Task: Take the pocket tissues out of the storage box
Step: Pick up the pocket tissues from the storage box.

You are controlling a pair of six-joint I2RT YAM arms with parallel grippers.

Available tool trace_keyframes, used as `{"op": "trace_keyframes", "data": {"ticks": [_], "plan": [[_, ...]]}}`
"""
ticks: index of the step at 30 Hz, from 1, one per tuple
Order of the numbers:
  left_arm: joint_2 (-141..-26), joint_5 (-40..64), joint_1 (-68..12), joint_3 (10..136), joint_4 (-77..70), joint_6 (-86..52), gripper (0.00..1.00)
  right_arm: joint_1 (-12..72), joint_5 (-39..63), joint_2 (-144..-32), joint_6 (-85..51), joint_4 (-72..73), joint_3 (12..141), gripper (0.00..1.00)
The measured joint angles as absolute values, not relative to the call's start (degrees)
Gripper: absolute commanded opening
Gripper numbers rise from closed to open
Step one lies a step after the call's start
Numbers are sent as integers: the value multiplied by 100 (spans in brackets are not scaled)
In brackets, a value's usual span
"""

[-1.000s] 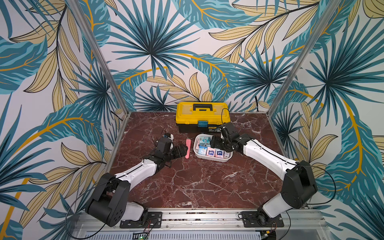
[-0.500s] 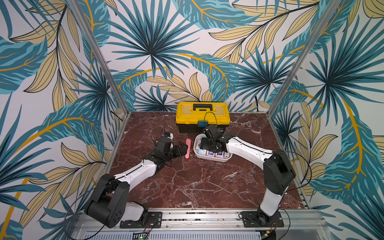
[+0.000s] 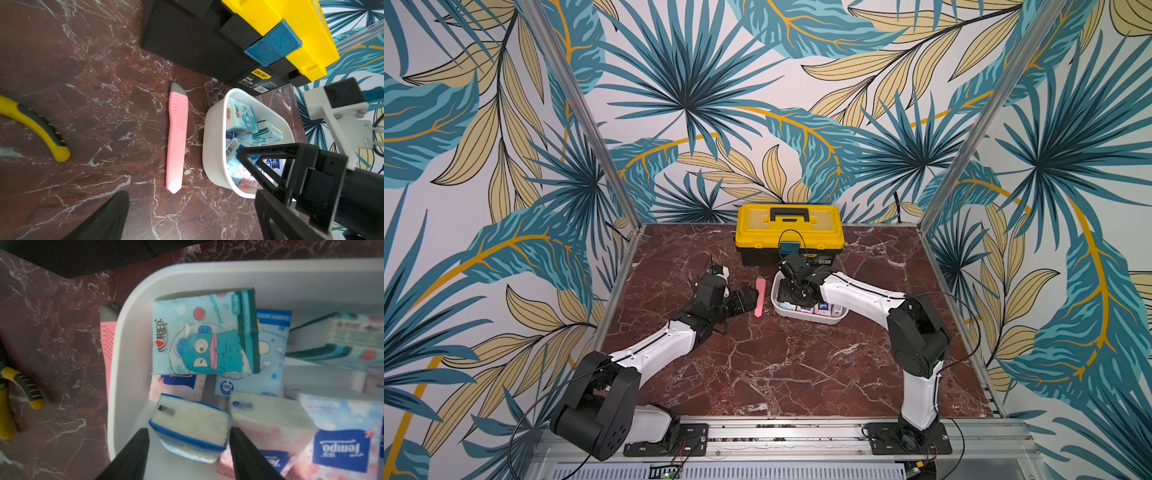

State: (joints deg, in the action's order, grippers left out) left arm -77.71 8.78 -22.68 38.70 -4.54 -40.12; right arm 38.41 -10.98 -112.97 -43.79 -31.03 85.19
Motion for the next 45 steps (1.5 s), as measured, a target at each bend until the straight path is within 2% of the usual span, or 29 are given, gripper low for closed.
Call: {"op": "trace_keyframes", "data": {"ticks": [11, 20, 25, 30, 45], "plan": [[-7769, 875, -2268, 3863, -454, -4012, 100, 3874, -1240, -11681, -4386, -3249, 8873, 61], [-7767, 880, -2268, 3785, -462, -4014, 100, 3911, -1273, -11893, -4241, -3336, 9074, 68], [-7675, 878, -2268, 3693, -451, -4036, 100, 3916, -1374, -12066, -4167, -3411, 9076, 59], [-7485, 878, -2268, 3614, -445, -4038, 100, 3933, -1485, -12042, -4154, -3485, 9074, 56], [-6742, 784, -2268, 3492, -64, -3876, 100, 4058, -1616, -10750, -4202, -3708, 8923, 55]]}}
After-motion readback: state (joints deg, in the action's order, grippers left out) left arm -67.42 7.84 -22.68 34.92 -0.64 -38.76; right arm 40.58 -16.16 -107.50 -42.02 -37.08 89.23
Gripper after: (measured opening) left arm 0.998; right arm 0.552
